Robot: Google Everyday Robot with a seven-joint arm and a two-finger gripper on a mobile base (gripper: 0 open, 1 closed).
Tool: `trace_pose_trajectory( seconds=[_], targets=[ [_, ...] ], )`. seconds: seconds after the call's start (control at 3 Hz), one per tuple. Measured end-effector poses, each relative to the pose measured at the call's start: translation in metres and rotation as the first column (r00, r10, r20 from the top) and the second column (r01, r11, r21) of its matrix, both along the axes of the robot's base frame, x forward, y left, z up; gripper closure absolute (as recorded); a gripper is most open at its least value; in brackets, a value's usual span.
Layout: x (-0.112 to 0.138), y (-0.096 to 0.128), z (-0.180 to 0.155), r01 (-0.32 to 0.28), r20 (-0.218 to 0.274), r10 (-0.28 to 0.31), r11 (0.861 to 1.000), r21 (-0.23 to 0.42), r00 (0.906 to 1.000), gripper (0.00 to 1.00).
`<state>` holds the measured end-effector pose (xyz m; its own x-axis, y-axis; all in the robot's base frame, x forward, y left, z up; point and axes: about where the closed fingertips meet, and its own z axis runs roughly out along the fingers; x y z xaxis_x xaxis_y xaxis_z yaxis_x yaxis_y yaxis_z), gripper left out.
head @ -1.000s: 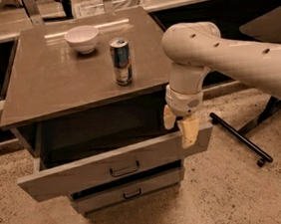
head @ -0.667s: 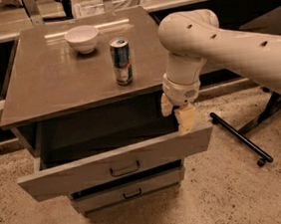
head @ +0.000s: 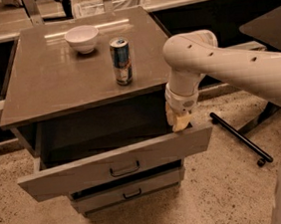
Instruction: Open top drawer
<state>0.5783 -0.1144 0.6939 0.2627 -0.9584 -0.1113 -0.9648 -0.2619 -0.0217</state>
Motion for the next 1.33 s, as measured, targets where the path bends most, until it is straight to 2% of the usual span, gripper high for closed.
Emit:
trace_pose_trajectory(
  seconds=[0.33, 0.67, 1.0, 1.33],
  targets=[
    [-0.002, 0.005, -0.031, 0.009, -0.016, -0.009, 1.000, 0.030, 0.9998, 0.64],
    [-0.002, 0.005, -0.028, 0.009, -0.016, -0.009, 0.999, 0.031, 0.9998, 0.69],
    [-0.005, 0.008, -0.031, 0.002, -0.030, -0.001, 0.999, 0.046, 0.9995, 0.88],
    [-0.014, 0.010, -0.034, -0.001, -0.068, 0.006, 0.998, 0.069, 0.9977, 1.00]
  ],
)
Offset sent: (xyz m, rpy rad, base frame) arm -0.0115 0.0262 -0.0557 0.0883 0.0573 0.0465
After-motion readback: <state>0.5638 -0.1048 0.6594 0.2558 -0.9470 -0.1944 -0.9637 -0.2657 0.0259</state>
